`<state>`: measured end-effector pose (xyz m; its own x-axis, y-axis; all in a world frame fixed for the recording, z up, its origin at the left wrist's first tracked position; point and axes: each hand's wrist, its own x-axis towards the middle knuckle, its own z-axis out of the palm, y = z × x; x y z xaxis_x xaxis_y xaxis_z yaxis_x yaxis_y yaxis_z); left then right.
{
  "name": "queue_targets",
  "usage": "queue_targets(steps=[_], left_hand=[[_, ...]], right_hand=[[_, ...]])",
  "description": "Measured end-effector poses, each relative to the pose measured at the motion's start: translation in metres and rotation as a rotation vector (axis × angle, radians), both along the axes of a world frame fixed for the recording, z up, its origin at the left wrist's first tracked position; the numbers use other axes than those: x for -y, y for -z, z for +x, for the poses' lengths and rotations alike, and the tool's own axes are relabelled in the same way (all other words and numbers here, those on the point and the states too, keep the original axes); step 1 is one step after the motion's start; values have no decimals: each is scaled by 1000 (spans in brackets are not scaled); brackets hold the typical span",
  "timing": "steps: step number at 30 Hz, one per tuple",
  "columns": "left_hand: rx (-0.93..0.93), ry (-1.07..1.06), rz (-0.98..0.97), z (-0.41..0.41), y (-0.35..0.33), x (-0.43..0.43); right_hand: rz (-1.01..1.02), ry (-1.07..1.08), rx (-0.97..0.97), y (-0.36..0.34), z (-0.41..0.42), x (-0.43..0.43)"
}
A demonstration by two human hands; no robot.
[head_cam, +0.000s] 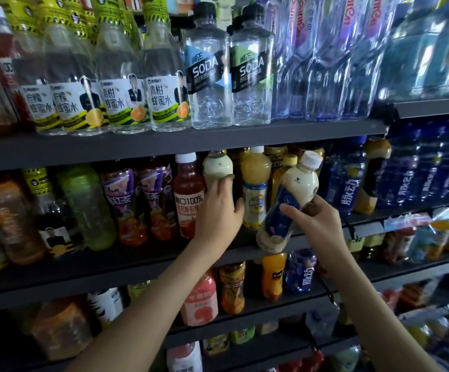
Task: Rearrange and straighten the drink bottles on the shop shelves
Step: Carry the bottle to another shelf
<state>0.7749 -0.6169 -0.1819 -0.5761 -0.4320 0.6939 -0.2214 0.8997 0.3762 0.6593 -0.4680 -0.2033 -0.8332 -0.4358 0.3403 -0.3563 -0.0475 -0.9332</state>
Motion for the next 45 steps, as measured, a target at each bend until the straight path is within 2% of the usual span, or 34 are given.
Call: queue_targets(steps=[4, 8, 11, 14, 24, 29, 33, 40, 45], left_hand=[[10, 8, 45, -13, 0, -1], [52, 192, 293, -33, 13, -15], [217, 360, 514, -37, 15, -36], [288, 427, 563, -38, 16, -47], [273, 386, 764, 12, 54, -57], [278, 305, 811, 53, 76, -56], [278, 259, 791, 88, 92, -53], [196, 239, 1082, 189, 119, -34], [173, 169, 1171, 271, 132, -15]], right_hand=[[7, 5, -9, -1, -14, -5], [57, 12, -35, 3, -28, -9], [37, -10, -11, 3, -31, -15], [25, -71, 12, 6, -34, -22], [185, -375, 15, 38, 0, -27], [217, -522, 70, 54, 33, -20], [249, -560, 130, 70, 66, -13], [440, -622, 182, 84, 155, 18], [562, -720, 202, 94, 234, 44]])
